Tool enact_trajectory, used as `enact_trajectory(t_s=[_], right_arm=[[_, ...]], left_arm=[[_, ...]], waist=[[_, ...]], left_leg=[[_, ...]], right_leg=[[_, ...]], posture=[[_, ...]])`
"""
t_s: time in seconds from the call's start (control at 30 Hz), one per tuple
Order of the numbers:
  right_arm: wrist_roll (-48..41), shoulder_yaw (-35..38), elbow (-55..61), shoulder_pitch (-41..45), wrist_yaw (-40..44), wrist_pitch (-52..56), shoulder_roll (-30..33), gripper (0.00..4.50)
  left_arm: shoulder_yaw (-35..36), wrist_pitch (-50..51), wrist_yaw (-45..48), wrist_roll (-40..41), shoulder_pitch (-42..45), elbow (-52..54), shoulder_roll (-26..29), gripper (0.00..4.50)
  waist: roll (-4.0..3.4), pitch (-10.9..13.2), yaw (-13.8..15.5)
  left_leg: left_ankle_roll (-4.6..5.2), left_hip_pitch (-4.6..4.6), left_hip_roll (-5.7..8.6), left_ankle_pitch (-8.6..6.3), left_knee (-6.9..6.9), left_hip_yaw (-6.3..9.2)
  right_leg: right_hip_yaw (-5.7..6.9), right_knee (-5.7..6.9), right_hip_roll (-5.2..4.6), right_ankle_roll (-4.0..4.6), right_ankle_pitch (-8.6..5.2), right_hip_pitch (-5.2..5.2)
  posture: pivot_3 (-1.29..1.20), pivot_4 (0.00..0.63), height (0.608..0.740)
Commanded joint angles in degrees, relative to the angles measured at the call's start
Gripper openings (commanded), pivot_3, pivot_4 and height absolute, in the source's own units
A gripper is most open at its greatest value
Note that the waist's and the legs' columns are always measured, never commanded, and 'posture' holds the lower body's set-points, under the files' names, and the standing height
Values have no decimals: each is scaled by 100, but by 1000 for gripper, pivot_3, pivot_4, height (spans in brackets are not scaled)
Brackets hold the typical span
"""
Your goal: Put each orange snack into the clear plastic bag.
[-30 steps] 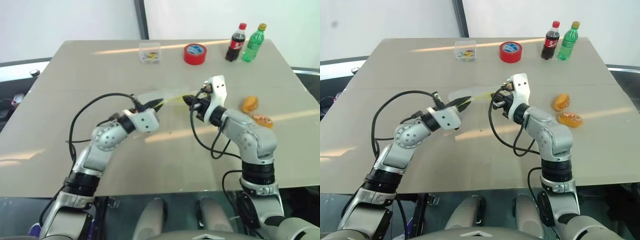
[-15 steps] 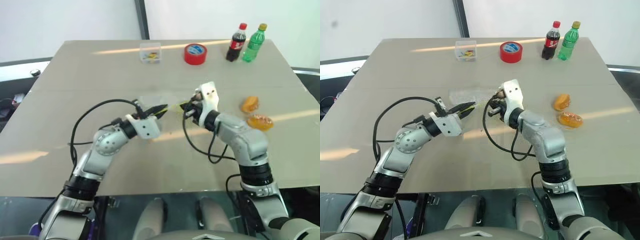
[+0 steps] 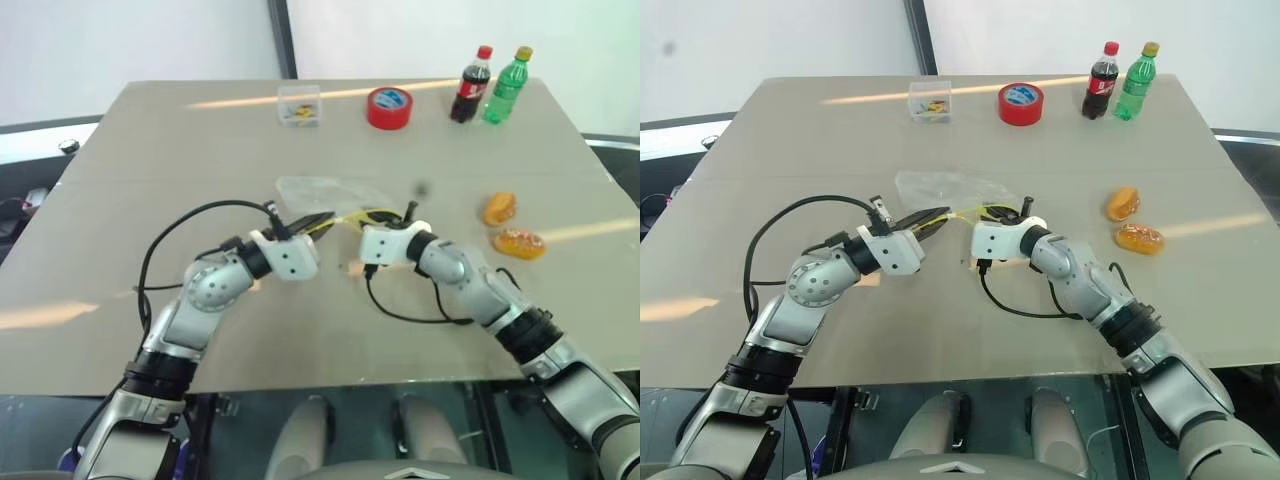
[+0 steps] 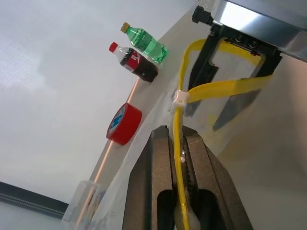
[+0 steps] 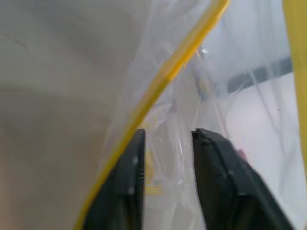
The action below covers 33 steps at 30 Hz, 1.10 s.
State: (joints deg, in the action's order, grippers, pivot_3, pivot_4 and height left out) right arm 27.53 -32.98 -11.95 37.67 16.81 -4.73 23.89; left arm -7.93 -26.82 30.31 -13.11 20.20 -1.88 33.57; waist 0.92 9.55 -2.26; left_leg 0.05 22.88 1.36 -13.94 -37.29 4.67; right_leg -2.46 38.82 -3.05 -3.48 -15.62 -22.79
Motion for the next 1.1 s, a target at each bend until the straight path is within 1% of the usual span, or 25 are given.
enact_trajectory(t_s=[0.03, 0.07, 0.13, 0.3, 0.43, 0.5, 0.6, 0.7, 0.77, 0.87, 0.93, 1.0, 1.1], right_arm=[[171, 251, 61, 115, -148, -117, -63, 3215], [186, 299, 84, 103, -119, -109, -54, 3706], [232, 366, 134, 82, -70, -108, -23, 4424], [178, 670, 518, -56, 145, 27, 132, 4424], [-291, 1115, 1244, -383, 716, 391, 321, 4424], [-845, 1628, 1998, -770, 1102, 929, 420, 4424], [-1219, 2051, 2623, -1104, 1478, 1522, 530, 4424], [-1653, 2924, 3134, -1700, 1737, 2535, 846, 4424], [-1763, 3306, 3210, -2056, 1890, 2766, 1176, 4424], [-2009, 3874, 3058, -2587, 2207, 2619, 1744, 4424], [-2193, 4089, 2890, -2845, 2450, 2439, 2058, 4424], [-2355, 4209, 2578, -2866, 2561, 2313, 2240, 4424], [-2623, 4282, 2007, -2650, 2677, 2320, 2313, 4424]], left_arm=[[129, -31, -53, 161, 51, 85, -12, 0], [145, 11, -62, 177, 38, 90, -25, 0], [180, 82, -103, 189, 25, 84, -53, 0], [271, 389, -221, 209, 149, -104, -154, 0], [347, 695, -381, 223, 342, -337, -306, 0], [352, 752, -459, 209, 510, -513, -381, 0], [351, 754, -504, 202, 684, -695, -462, 0], [322, 657, -540, 180, 837, -875, -508, 0], [313, 616, -556, 161, 885, -945, -526, 0], [283, 544, -532, 179, 927, -1027, -551, 0], [266, 504, -526, 172, 945, -1062, -566, 0], [246, 456, -523, 167, 956, -1088, -580, 0], [219, 423, -524, 162, 963, -1099, -592, 0]], waist=[[0, 0, 3], [0, 0, 2], [0, 0, 1], [0, 0, 4], [0, 0, 24], [0, 0, -5], [0, 1, 50], [0, 0, 62], [1, 0, 136], [1, 1, 150], [0, 1, 138], [2, 1, 110], [2, 2, 103]], left_leg=[[0, 1, 0, 0, 0, 0], [0, 1, 0, 0, 0, 0], [0, 1, 0, 0, 0, 0], [0, 0, 0, 0, 0, 1], [1, 2, 2, 0, -2, 4], [1, 2, 2, 0, -3, 2], [1, 9, 0, 0, -2, 16], [1, 8, 3, 0, -7, 10], [2, 7, 3, -1, -9, 13], [1, 2, 5, -1, -8, 11], [1, 1, 4, -1, -7, 8], [1, -1, 3, -1, -7, 3], [2, -11, 2, 0, -9, -6]], right_leg=[[0, -1, -1, 0, 0, 0], [0, 0, -1, 0, 0, 0], [0, 0, -1, 0, 0, 0], [0, 1, 0, 0, 0, 0], [3, 1, -1, 0, 0, 1], [1, 0, -1, 0, 0, 2], [15, -1, 1, 0, 0, 2], [8, -1, -4, 0, 0, 5], [11, -4, -7, 0, 0, 11], [10, -2, -5, 0, 0, 12], [9, -2, -3, 0, 0, 12], [6, -2, -3, 0, 0, 14], [-2, 2, -3, -1, 0, 19]], posture=[[0, 150, 740], [0, 150, 740], [0, 150, 740], [0, 150, 740], [0, 150, 740], [0, 150, 740], [0, 150, 740], [0, 150, 740], [0, 150, 740], [0, 150, 740], [0, 150, 740], [0, 150, 740], [0, 150, 740]])
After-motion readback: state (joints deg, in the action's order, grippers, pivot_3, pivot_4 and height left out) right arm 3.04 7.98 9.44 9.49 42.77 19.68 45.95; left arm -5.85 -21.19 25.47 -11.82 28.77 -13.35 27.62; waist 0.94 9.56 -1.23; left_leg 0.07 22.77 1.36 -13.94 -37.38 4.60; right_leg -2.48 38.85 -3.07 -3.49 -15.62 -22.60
